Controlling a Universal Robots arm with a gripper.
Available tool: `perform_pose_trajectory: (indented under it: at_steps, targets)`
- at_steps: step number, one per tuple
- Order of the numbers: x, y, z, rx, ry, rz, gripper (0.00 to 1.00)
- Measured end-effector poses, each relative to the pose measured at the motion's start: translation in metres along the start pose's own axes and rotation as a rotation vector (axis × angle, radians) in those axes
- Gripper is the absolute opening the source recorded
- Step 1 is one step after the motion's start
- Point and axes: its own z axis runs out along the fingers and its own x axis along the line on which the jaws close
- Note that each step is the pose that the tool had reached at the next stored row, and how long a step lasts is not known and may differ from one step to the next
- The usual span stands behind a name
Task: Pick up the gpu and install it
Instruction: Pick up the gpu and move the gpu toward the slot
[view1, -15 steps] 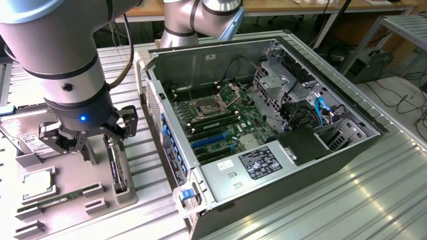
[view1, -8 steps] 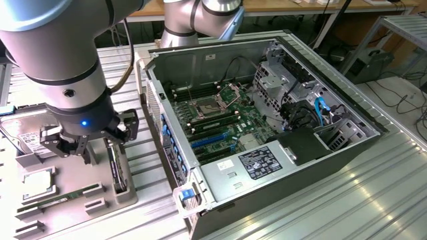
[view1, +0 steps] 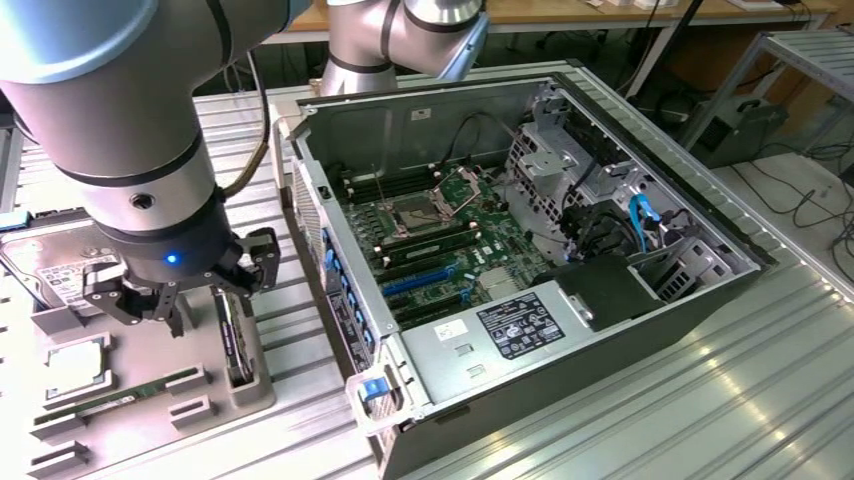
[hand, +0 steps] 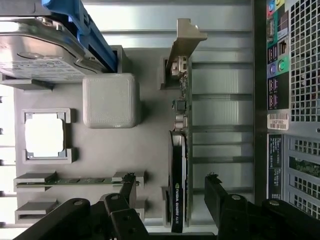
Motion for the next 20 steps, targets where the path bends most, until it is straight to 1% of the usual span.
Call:
perform_pose_trajectory:
  at_steps: [4,5,6,7,8,9,10,11,13,15,16,18,20]
  targets:
    - [0.0,-0.0013,0.0059,0.0,0.0005,0.0,0.66]
    - [-0.002,0.0088,0.0201,0.0016,0.0028,0.0,0.66]
    - [-0.003,0.0184,0.0333,0.0301,0.0053,0.0,0.66]
    - [-0.005,0.0193,0.0423,0.0309,0.0079,0.009,0.66]
    - [-0.008,0.0193,0.0429,0.0308,0.0077,0.009,0.43]
    - [-0.01,0.0193,0.043,0.0309,0.0078,0.009,0.36]
    - [-0.01,0.0193,0.043,0.031,0.0079,0.009,0.35]
    - [-0.01,0.0193,0.043,0.0309,0.0078,0.009,0.27]
    - [-0.01,0.0194,0.043,0.0307,0.0076,0.009,0.27]
    - [-0.01,0.0206,0.0178,0.0309,0.0078,0.009,0.27]
    - [-0.011,0.0209,0.0119,0.0308,0.0077,0.009,0.27]
    - [-0.011,0.022,-0.0097,0.0309,0.0079,0.009,0.27]
    - [-0.011,0.0222,-0.0127,0.0309,0.0078,0.009,0.27]
